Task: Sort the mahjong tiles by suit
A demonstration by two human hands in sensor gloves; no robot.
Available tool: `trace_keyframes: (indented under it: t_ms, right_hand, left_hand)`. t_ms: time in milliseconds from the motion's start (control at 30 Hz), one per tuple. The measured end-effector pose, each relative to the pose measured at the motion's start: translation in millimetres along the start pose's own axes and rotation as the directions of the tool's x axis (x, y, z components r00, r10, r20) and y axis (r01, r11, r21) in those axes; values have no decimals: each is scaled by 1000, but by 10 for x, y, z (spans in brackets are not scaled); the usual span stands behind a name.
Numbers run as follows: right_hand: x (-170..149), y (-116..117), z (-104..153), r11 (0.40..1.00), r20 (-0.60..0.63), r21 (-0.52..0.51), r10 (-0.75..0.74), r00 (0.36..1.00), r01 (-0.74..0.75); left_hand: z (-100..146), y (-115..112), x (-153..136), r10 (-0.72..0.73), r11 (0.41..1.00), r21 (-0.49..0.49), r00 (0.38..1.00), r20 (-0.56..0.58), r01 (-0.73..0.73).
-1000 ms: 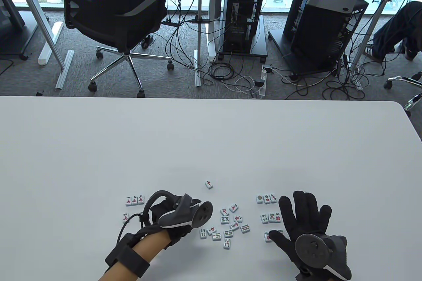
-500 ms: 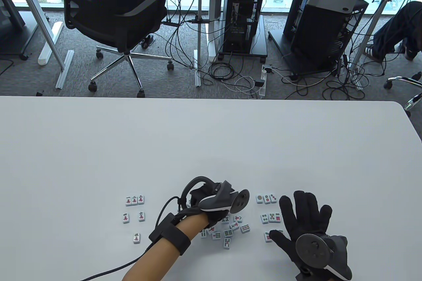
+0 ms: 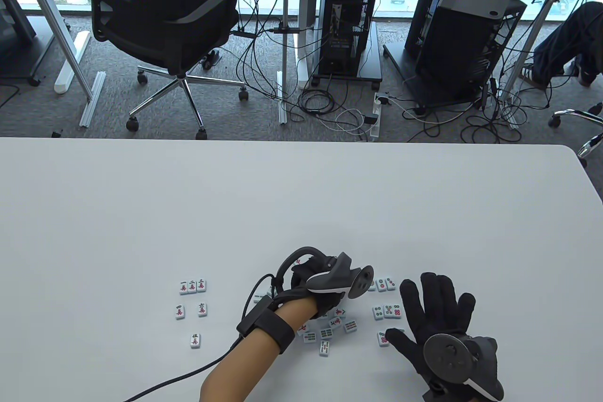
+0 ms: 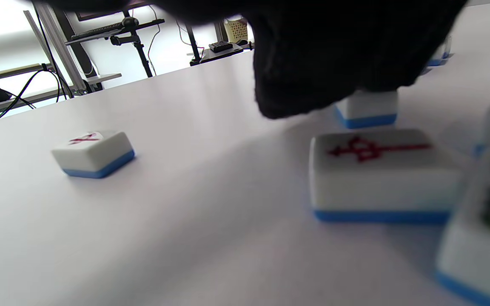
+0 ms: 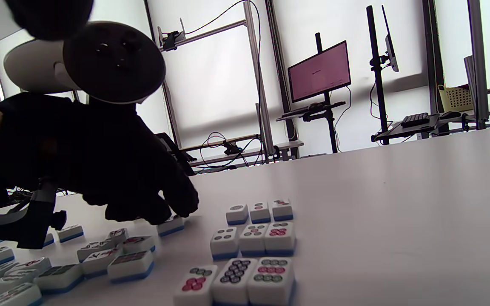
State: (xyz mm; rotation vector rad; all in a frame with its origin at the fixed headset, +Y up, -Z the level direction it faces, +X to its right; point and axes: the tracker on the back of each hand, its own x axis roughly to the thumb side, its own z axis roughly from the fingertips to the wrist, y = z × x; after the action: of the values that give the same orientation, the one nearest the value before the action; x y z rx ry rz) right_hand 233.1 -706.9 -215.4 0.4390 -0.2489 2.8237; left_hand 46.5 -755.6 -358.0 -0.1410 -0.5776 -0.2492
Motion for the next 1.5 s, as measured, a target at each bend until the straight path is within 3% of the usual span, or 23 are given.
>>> trace_keyframes:
  t_ms: [200,433,733,967,1100,1300,1500]
  right_hand:
    - [-3,-4,-2,1000,2,-5,-9,1000,9]
    - [-9,-6,-3,1000,-3,-5,-7,1000,7]
    - [-5,-7,-1,1000,1,-4,-5,1000,5]
    - [-12,-16,1,1000,-4,-13,-9,1000,9]
    - [-11,-15,2,1000,-4,-15,-6,1000,6]
    - [1,6,1,1000,2,-1,5,1000,-5]
    - [2,44,-4,1000,-4,22,14,1000,-14]
  left_hand:
    - [-9,60,32,-17,999,-39,999,35,18]
    - [-53,-17,88,-47,997,-65,997,55,51]
    - [37,6,61,-50,999,-3,996,75,50]
    - [664,235,-481,-24,998,50,1000,-4,24]
    - [1132,204,-837,14,999,39,998,-69,-11]
    - [1762,-106,-1188,88,996,-17,983,-159,-92]
    - [2056,-447,-1188,62,986,-140,983,-173,-87]
